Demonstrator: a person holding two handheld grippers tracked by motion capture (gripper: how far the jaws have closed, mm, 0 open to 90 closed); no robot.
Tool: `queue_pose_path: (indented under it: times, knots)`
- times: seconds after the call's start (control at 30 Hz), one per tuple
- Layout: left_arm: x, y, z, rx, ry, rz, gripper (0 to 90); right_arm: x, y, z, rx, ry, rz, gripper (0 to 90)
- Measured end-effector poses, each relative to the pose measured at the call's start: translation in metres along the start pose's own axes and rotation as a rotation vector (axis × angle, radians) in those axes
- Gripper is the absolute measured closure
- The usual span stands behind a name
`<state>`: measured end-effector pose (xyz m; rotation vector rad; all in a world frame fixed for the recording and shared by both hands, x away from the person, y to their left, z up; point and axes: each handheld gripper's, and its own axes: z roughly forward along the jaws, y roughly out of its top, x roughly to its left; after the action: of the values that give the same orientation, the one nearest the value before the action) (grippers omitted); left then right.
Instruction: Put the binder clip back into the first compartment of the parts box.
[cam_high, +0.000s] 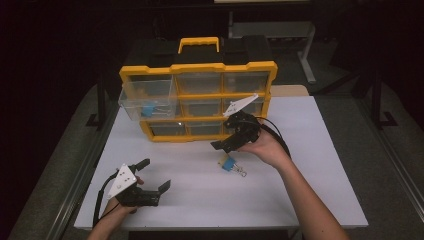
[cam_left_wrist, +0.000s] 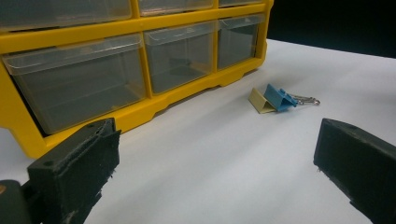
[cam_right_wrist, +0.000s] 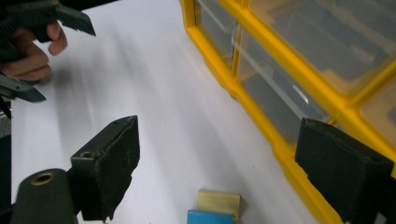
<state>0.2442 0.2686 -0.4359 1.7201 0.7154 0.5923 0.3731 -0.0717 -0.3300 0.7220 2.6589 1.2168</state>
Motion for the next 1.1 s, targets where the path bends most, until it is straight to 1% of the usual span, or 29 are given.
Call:
queue_pose_path:
  times: [0.1,0.2,0.27,0.3,0.33,0.37,0.43,0.6,0.63,0.8,0.93,1.03,1.1]
  knots:
    - [0.000,0.000,0.000,0.000,0.000,-0.001,0.0,0.000,-0.008,0.003,0.008,0.000,0.024,13.3]
    - [0.000,0.000,0.000,0.000,0.000,0.000,0.0,-0.001,-0.015,0.006,0.007,0.004,0.035,13.4]
    - [0.000,0.000,0.000,0.000,0.001,0.000,0.0,-0.001,-0.020,0.008,0.011,-0.004,0.040,13.4]
    - [0.000,0.000,0.000,0.000,0.001,-0.001,0.0,0.000,-0.022,0.009,0.016,-0.005,0.046,13.4]
    - [0.000,0.000,0.000,0.001,0.000,0.000,0.0,-0.001,-0.025,0.010,0.017,-0.007,0.042,13.4]
    - [0.000,0.000,0.000,0.001,0.000,0.000,0.0,0.000,-0.027,0.011,0.027,-0.008,0.053,13.4]
    - [0.000,0.000,0.000,0.000,0.000,-0.001,0.0,0.000,-0.031,0.013,0.028,-0.011,0.049,13.4]
    - [0.000,0.000,0.000,0.003,0.000,0.001,0.0,0.000,-0.043,0.017,0.044,-0.013,0.065,13.4]
    - [0.000,0.000,0.000,0.003,0.000,0.007,0.0,0.001,-0.045,0.018,0.046,-0.013,0.069,13.5]
    - [-0.001,-0.001,0.001,0.004,-0.001,-0.005,0.0,0.002,-0.055,0.024,0.067,-0.017,0.079,13.5]
    - [-0.001,-0.001,0.001,0.004,-0.002,-0.004,0.0,0.001,-0.060,0.029,0.083,-0.028,0.088,13.6]
    - [-0.001,-0.001,0.001,0.004,-0.004,-0.002,0.0,0.000,-0.063,0.034,0.103,-0.035,0.085,13.7]
    - [-0.001,-0.001,0.001,0.005,-0.004,-0.001,0.0,0.000,-0.065,0.038,0.116,-0.026,0.089,13.9]
